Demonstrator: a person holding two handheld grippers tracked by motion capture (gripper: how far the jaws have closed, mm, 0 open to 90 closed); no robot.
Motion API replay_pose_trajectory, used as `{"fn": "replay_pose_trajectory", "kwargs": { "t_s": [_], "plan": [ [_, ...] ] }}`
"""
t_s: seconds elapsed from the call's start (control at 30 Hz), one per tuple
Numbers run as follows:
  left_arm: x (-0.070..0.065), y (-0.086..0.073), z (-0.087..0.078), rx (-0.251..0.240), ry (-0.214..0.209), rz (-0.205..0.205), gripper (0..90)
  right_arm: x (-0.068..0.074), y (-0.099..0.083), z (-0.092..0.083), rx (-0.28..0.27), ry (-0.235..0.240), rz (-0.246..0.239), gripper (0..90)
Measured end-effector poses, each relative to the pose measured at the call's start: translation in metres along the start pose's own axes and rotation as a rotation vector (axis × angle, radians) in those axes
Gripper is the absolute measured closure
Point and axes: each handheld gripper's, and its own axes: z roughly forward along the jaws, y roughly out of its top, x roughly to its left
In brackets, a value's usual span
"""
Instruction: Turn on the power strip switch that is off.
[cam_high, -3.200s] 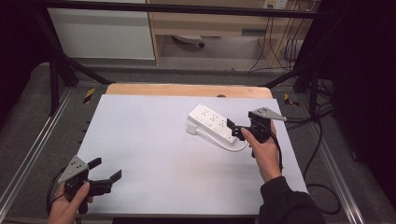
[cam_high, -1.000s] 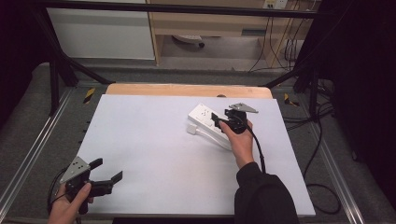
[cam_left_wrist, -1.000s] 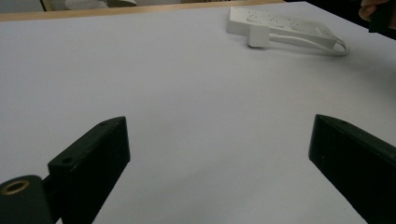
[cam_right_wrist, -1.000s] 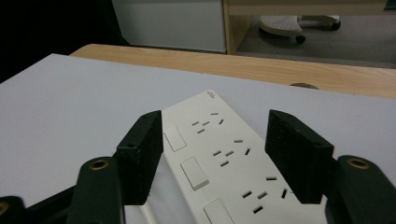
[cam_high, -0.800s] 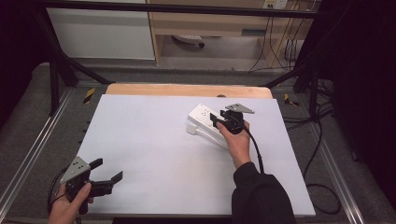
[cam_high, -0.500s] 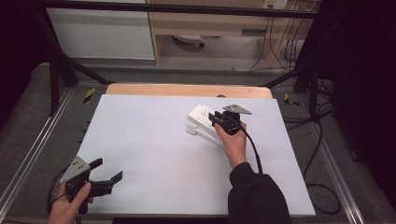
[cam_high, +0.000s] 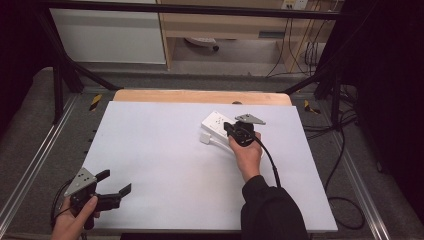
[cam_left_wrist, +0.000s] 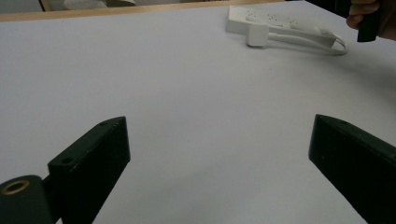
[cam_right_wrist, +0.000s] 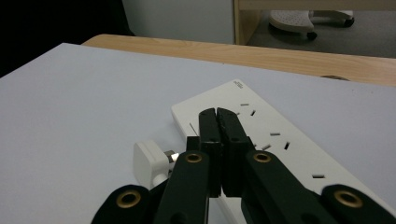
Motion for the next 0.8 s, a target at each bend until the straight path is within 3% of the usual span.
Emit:
{"fn": "replay_pose_trajectory", "kwargs": {
  "t_s": [0.47,0.8],
  "plan": [
    [0.0,0.0,-0.0002,-0.001,-0.001,-0.001,5.5,0.0081,-0.0034,-0.0001,0.006,-0.029,-0.036,90.0],
    [0.0003,0.0001,-0.0001,-0.001,-0.002,-0.002,5.5,0.0071,-0.0062,-0.0009,0.019,-0.043,-0.021,90.0]
  ]
}}
